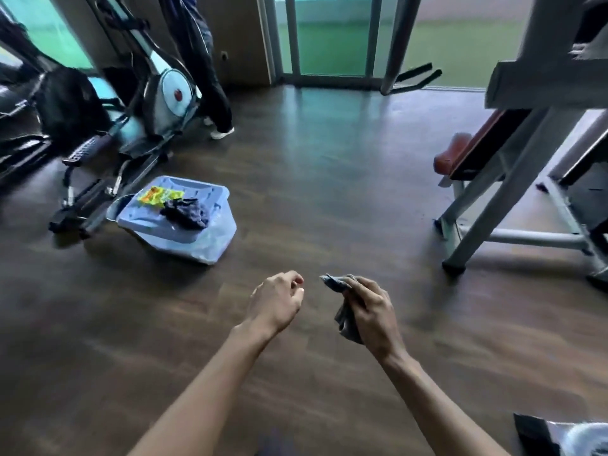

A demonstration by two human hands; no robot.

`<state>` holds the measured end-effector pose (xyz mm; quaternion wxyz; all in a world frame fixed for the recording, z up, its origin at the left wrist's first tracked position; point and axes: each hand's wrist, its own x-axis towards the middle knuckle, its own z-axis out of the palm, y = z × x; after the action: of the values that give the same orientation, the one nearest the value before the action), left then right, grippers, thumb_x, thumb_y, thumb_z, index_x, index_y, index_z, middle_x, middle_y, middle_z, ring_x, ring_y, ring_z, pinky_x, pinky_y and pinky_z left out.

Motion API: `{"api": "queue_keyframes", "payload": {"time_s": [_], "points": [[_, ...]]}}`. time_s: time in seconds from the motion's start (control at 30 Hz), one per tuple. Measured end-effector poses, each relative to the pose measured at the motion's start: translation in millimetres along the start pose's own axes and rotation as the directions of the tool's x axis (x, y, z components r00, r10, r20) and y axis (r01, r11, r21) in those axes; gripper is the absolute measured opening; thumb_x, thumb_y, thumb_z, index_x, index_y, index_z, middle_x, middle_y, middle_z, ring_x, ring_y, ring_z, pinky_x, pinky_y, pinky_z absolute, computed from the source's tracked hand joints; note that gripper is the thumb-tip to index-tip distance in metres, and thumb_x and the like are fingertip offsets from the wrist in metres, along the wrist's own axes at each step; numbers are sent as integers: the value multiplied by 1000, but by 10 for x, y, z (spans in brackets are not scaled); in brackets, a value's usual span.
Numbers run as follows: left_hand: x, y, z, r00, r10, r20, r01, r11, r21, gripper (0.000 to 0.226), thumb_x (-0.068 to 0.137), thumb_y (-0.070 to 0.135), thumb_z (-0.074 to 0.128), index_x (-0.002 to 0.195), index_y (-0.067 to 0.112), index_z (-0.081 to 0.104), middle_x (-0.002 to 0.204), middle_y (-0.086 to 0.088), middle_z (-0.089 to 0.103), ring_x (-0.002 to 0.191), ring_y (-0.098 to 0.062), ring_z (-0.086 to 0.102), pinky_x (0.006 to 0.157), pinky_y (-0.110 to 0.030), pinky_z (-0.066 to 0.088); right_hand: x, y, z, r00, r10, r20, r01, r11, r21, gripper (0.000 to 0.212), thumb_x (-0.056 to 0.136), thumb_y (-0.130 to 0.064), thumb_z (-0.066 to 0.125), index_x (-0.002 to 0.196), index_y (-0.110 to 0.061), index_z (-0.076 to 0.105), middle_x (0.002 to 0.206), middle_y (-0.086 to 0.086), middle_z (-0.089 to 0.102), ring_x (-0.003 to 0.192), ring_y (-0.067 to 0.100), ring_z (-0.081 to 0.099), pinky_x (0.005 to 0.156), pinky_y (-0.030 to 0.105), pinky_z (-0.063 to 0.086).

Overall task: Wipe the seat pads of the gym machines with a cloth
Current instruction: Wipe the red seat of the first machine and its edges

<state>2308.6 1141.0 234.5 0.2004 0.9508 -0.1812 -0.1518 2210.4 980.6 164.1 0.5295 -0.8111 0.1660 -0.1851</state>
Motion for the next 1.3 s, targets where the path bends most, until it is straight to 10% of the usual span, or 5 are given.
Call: {"api": "queue_keyframes", "payload": {"time_s": [0.1, 0.23, 0.43, 0.73, 1.3], "points": [[857, -73, -154, 1000, 25, 6, -25, 1000, -12, 24, 93, 32, 56, 114, 29, 65, 115, 9, 69, 110, -16, 63, 90, -30, 48, 793, 81, 205, 999, 37, 35, -37, 999, -16, 21, 97, -52, 51, 111, -47, 66, 99, -14, 69, 86, 29, 68, 83, 46, 55], [2162, -212, -358, 1000, 28, 11, -27, 999, -38, 24, 91, 31, 57, 113, 29, 66, 112, 10, 71, 107, -16, 65, 89, -30, 51, 1943, -126, 443, 995, 89, -35, -84, 989, 126, 17, 96, -13, 62, 92, -24, 75, 80, -8, 64, 59, 11, 69, 58, 19, 54], [4228, -225, -892, 996, 84, 21, -83, 995, -50, 23, 90, 31, 58, 111, 28, 67, 111, 11, 72, 107, -15, 65, 91, -31, 50, 3833, -221, 896, 987, 129, -93, -109, 975, 193, 31, 95, -7, 62, 87, -35, 70, 73, -5, 65, 51, 13, 67, 53, 13, 49], [6929, 284, -1412, 979, 194, 69, -193, 981, -27, 23, 90, 29, 58, 111, 27, 67, 110, 7, 72, 106, -17, 65, 91, -32, 51, 6545, 239, 1050, 973, 134, -185, -112, 986, 126, 20, 98, -15, 60, 103, -26, 75, 108, -10, 66, 66, 14, 72, 72, 34, 56], [11838, 1703, -1928, 921, 351, 171, -355, 935, -6, 26, 92, 28, 55, 116, 27, 66, 117, 6, 70, 111, -19, 64, 92, -32, 49, 11309, 1190, 683, 894, 187, -407, -126, 977, 172, 34, 97, -4, 56, 96, -33, 75, 109, 3, 67, 64, 23, 72, 70, 46, 59]]}}
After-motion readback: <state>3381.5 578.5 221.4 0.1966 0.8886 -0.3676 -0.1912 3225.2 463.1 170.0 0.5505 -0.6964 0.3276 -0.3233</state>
